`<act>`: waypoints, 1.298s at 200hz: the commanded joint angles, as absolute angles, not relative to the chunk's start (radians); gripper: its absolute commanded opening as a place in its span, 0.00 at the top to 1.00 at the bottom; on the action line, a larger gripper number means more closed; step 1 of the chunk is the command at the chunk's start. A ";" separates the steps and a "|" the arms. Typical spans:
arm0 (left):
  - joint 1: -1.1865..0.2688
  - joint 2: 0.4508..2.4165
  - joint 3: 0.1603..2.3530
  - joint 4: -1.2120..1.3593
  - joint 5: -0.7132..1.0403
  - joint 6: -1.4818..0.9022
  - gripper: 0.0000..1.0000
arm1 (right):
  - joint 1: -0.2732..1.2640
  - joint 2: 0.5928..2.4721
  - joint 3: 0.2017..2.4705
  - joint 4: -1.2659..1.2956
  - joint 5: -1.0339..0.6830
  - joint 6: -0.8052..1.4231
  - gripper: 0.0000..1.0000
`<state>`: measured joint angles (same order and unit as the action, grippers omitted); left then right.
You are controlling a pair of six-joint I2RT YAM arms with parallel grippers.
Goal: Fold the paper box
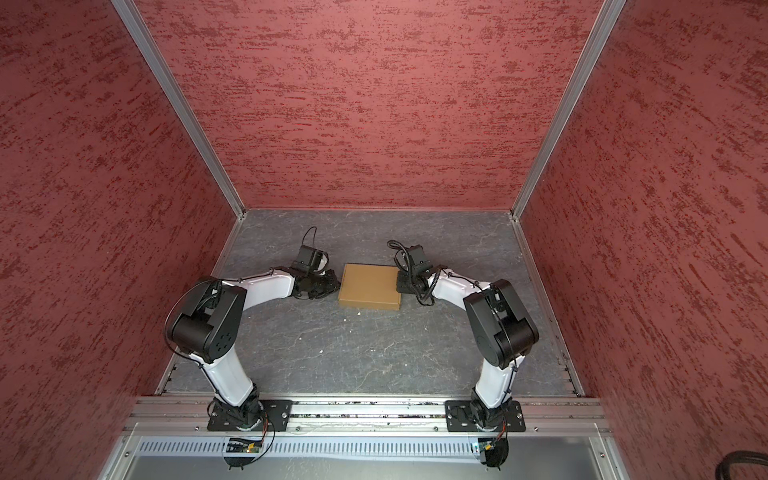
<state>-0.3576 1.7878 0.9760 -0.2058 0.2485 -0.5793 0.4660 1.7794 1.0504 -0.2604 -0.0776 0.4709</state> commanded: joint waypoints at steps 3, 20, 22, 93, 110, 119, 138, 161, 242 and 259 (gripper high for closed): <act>-0.377 1.770 0.993 -0.203 0.278 -0.575 0.71 | 0.466 1.761 1.072 -0.254 -0.079 0.453 0.84; -0.367 1.746 0.984 -0.217 0.259 -0.568 0.64 | 0.458 1.736 1.058 -0.267 -0.061 0.443 0.82; -0.366 1.743 0.982 -0.219 0.257 -0.568 0.63 | 0.457 1.732 1.056 -0.269 -0.058 0.441 0.82; -0.331 1.582 0.928 -0.293 0.182 -0.537 0.38 | 0.391 1.535 0.948 -0.294 0.049 0.403 0.67; -0.327 1.523 0.904 -0.314 0.148 -0.533 0.31 | 0.379 1.480 0.916 -0.282 0.064 0.394 0.64; -0.325 1.486 0.888 -0.324 0.128 -0.530 0.26 | 0.376 1.459 0.897 -0.269 0.073 0.391 0.61; -0.317 1.407 0.845 -0.337 0.069 -0.520 0.16 | 0.373 1.376 0.842 -0.224 0.093 0.387 0.57; -0.299 1.300 0.788 -0.349 -0.002 -0.512 0.00 | 0.371 1.285 0.756 -0.144 0.120 0.392 0.48; -0.215 1.017 0.650 -0.383 -0.283 -0.457 0.00 | 0.368 1.043 0.497 0.086 0.180 0.377 0.01; -0.201 0.997 0.638 -0.368 -0.311 -0.426 0.00 | 0.368 1.021 0.471 0.110 0.188 0.371 0.01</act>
<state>-0.2218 1.0237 0.6537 -0.3676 -0.2131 -0.4793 0.3721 1.0546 0.4961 0.0196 0.1436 0.3824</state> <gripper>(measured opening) 0.996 0.985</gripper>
